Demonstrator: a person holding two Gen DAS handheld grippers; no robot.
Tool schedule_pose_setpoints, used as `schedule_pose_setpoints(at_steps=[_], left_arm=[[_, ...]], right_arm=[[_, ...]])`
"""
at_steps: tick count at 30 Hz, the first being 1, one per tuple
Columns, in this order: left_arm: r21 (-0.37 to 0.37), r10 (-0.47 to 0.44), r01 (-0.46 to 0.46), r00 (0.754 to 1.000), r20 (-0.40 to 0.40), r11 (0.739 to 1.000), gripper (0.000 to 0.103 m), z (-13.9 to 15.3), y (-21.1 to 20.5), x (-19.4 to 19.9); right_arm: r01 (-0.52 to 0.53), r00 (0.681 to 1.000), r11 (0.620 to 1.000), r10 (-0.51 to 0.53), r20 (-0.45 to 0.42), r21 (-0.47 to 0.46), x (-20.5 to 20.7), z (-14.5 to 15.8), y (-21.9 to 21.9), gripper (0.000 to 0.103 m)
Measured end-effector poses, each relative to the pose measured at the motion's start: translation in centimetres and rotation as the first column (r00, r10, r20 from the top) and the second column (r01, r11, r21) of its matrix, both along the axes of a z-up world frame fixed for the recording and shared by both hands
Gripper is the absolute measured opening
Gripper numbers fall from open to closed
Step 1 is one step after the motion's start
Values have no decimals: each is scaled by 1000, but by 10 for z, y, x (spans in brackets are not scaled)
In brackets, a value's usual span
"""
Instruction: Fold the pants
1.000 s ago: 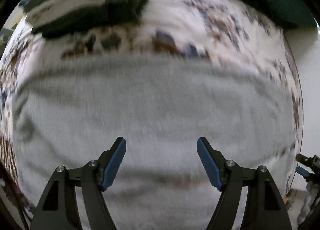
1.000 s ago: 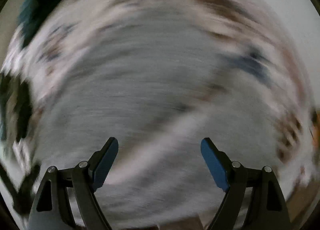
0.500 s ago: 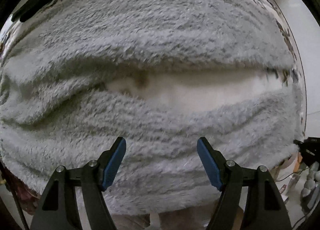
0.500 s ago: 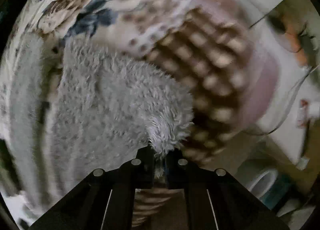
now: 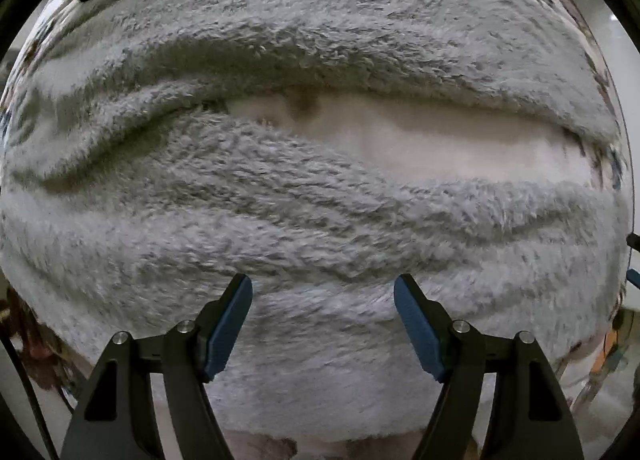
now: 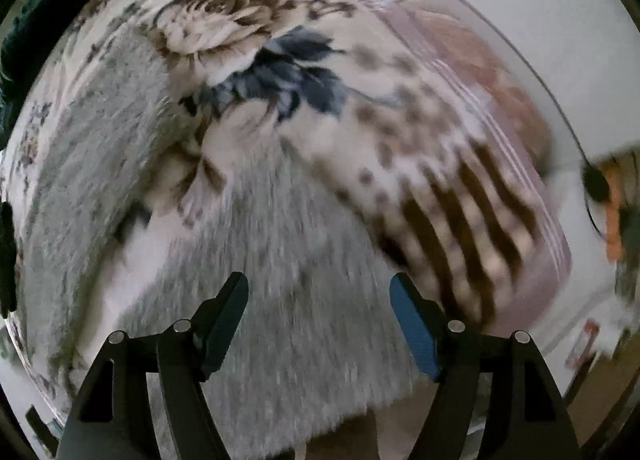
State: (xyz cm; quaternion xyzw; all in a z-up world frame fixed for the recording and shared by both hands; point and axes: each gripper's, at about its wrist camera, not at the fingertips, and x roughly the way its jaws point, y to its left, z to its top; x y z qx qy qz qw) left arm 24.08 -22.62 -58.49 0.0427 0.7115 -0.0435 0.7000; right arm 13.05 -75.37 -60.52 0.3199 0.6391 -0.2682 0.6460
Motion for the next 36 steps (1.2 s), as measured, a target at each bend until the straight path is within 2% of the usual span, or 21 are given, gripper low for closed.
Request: schedule_pose_setpoints(at_steps=[3, 4, 5, 6, 7, 8, 9, 11, 13, 14, 15, 17, 21, 24, 25, 26, 27, 30, 33, 34, 36], left_arm=[[14, 36, -36, 999, 25, 999, 72, 1, -17, 3], [17, 44, -44, 999, 31, 999, 72, 0, -25, 3], [17, 49, -49, 998, 35, 999, 72, 1, -28, 3], [17, 52, -52, 998, 43, 998, 72, 2, -31, 4], [24, 47, -49, 997, 60, 999, 72, 5, -35, 5], [27, 42, -44, 997, 71, 999, 72, 7, -36, 7], [29, 38, -40, 996, 83, 999, 72, 11, -35, 8], [24, 46, -48, 993, 104, 999, 72, 14, -34, 22], [19, 60, -63, 991, 122, 998, 72, 19, -28, 32], [14, 66, -68, 989, 131, 998, 72, 27, -21, 44], [0, 69, -69, 987, 145, 998, 72, 34, -14, 54], [-16, 57, -55, 987, 150, 998, 72, 44, -1, 75], [-8, -8, 9, 987, 163, 1000, 72, 65, 13, 139], [56, -89, 79, 977, 192, 995, 72, 79, 31, 203], [101, -136, 118, 971, 196, 988, 73, 77, 35, 226], [133, -166, 141, 966, 197, 981, 73, 75, 35, 241], [165, -208, 177, 959, 195, 970, 73, 68, 34, 259], [209, -301, 266, 941, 154, 941, 73, 42, 31, 302], [221, -388, 366, 919, 63, 904, 73, 10, 28, 336], [218, -421, 406, 907, 23, 887, 73, -7, 26, 346], [200, -471, 468, 881, -36, 861, 73, -29, 23, 354]], right_arm=[[-66, 994, 995, 72, -84, 68, 21, -36, -15, 74], [-74, 993, 981, 89, -74, 180, 22, -51, -15, 53], [-85, 992, 971, 103, -70, 224, 22, -56, -12, 29], [-117, 988, 972, 135, -77, 205, 24, -53, -10, 16], [-185, 978, 972, 197, -72, 146, 26, -41, -5, 13], [-198, 977, 976, 204, -59, 95, 24, -29, -7, 13], [-167, 984, 984, 170, -46, 56, 18, -19, -15, 12], [-101, 993, 992, 105, -48, 79, 8, -17, -26, 13], [-136, 985, 977, 152, -87, 167, 5, -23, -17, 16], [-161, 978, 970, 182, -102, 184, 15, -26, -12, 29], [-196, 967, 964, 220, -126, 180, 25, -24, -1, 58], [-286, 947, 952, 298, -121, 106, 45, 10, 29, 83], [-431, 902, 898, 432, 6, 90, 98, 68, 96, 83], [-573, 819, 818, 569, 67, 56, 166, 83, 161, 84], [-603, 798, 797, 600, 61, 38, 198, 76, 176, 84], [-664, 748, 748, 663, 40, 1, 228, 72, 198, 85], [-694, 719, 719, 695, 16, -31, 257, 65, 202, 85], [-818, 574, 561, 809, -129, -124, 363, 37, 240, 85], [-902, 431, 418, 865, -256, -105, 423, -8, 283, 85], [-927, 373, 363, 876, -306, -90, 431, -21, 292, 85], [-955, 288, 294, 890, -353, -37, 456, -64, 322, 85]])
